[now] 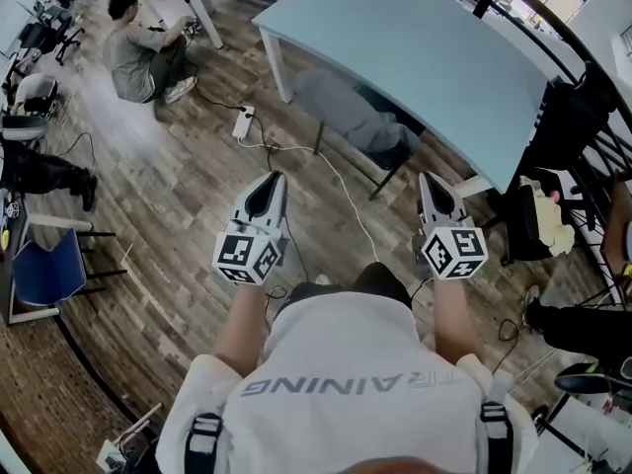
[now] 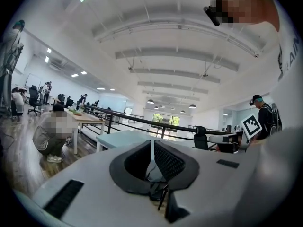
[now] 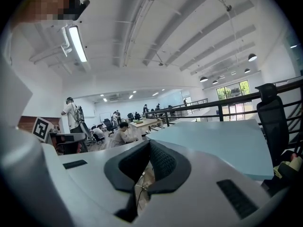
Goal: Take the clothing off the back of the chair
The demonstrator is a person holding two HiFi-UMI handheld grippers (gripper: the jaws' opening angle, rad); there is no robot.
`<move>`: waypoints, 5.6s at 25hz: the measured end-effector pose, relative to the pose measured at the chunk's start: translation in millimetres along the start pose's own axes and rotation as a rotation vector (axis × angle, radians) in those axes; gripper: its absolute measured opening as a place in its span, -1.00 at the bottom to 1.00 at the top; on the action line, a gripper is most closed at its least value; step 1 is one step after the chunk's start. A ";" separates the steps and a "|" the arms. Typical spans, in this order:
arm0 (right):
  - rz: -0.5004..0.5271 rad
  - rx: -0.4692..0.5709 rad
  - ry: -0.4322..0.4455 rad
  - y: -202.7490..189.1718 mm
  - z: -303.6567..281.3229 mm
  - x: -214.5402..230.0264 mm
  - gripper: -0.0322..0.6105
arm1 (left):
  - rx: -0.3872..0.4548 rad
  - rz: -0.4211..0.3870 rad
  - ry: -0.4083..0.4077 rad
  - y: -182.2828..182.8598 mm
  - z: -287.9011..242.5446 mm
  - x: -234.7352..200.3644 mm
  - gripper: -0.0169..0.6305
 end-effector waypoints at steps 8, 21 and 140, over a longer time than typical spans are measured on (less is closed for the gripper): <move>-0.025 -0.027 0.021 10.4 -73.7 44.2 -0.84 | -0.022 0.015 0.018 8.4 -75.2 -25.8 -0.80; -0.091 -0.077 0.033 6.2 -154.4 127.9 -0.84 | -0.084 -0.019 0.023 14.9 -196.0 -35.4 -0.79; 0.153 0.255 -0.145 212.8 -167.6 62.3 -0.51 | 0.130 -0.280 -0.269 191.7 -284.9 8.8 -0.59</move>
Point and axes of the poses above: the fingertips, and each gripper's own axes: z backward along the fingers, x to its right, y out of its top, the point moved 7 cm from there along z, backward along the fingers, and after that the axes turned 1 degree about -y, right-handed, at the moved point
